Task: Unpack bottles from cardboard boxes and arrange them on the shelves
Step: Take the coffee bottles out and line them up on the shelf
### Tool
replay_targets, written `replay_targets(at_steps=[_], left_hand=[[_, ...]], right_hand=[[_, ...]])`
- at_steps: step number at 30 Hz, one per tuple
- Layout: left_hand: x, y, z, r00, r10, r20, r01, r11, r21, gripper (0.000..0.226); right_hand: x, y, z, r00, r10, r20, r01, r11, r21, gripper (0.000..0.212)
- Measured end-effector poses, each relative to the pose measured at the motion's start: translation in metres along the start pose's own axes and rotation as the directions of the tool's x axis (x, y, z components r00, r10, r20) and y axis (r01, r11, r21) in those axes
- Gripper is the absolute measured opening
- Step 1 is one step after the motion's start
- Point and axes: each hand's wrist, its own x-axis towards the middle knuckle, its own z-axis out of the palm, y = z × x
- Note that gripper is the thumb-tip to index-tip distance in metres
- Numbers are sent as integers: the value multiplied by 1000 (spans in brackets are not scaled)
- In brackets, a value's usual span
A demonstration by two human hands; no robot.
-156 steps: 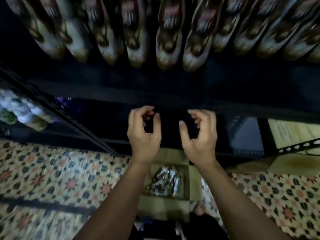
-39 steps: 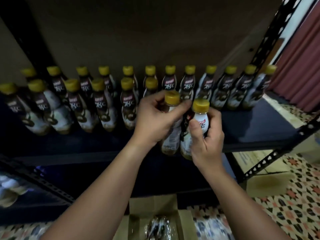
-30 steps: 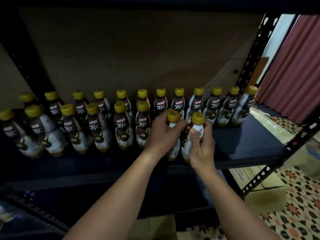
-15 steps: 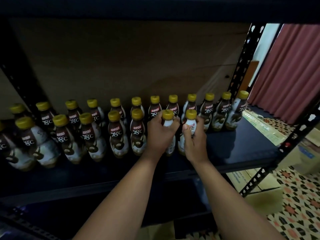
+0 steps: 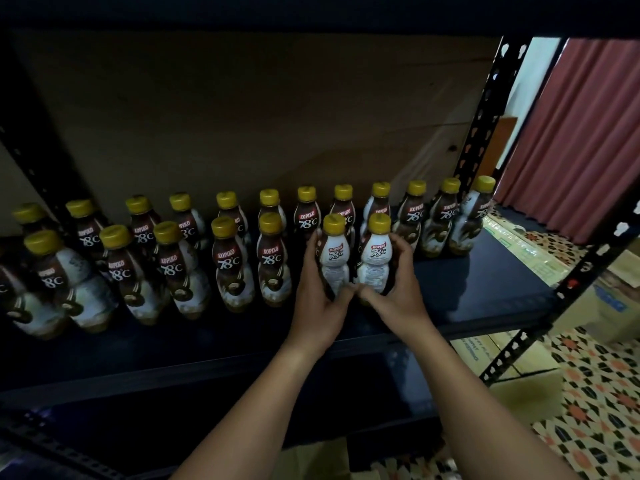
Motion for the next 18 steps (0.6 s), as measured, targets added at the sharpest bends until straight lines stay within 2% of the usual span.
replay_targets(at_steps=[6, 10, 14, 18], left_hand=[[-2, -6, -5, 1000, -12, -3, 12, 996, 87, 74], [-4, -8, -5, 998, -15, -57, 24, 988, 152, 72], [-3, -9, -2, 992, -3, -130, 26, 983, 179, 74], [-3, -8, -2, 992, -13, -125, 35, 985, 171, 75]], right_hand=[[2, 9, 4, 999, 38, -19, -40, 990, -132, 74], [2, 6, 2, 996, 90, -17, -91, 992, -84, 62], [3, 5, -2, 994, 107, -9, -108, 992, -68, 63], [1, 3, 1, 993, 117, 4, -116, 991, -68, 81]])
